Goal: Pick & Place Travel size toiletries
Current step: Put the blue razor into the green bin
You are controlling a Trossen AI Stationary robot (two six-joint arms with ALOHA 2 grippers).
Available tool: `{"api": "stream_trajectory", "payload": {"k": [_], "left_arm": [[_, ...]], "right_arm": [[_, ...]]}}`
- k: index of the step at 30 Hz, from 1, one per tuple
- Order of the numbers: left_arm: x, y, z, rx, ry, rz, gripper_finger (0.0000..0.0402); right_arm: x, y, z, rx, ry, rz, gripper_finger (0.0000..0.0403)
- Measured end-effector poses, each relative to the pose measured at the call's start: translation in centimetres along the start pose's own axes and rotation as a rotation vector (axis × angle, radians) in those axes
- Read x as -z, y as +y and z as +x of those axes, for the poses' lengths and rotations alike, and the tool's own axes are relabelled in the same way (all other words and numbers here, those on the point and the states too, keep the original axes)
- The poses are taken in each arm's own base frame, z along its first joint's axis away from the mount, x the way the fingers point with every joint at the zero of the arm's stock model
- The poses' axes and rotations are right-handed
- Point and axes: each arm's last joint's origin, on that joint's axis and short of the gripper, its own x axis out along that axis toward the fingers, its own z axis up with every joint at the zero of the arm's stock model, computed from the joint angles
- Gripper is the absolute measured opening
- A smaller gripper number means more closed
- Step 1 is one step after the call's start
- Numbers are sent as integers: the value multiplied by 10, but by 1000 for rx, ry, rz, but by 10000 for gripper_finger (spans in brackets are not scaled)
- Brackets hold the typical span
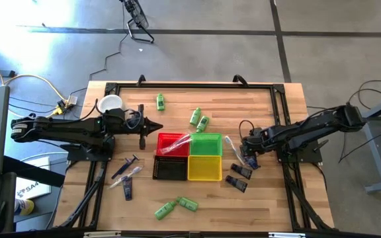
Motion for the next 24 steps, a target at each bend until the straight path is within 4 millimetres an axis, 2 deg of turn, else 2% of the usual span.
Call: {"api": "stream_trajectory", "payload": {"k": [12,20,24], "left_arm": [[0,0,0,-1,2,0,1],[1,0,0,-1,15,0,1],[2,0,0,0,17,0,1]], "right_arm": [[0,0,0,1,-8,0,109],[-1,-1,-4,-20,-32,-4,45],[-3,2,-10,-40,-80,-28,28]]}}
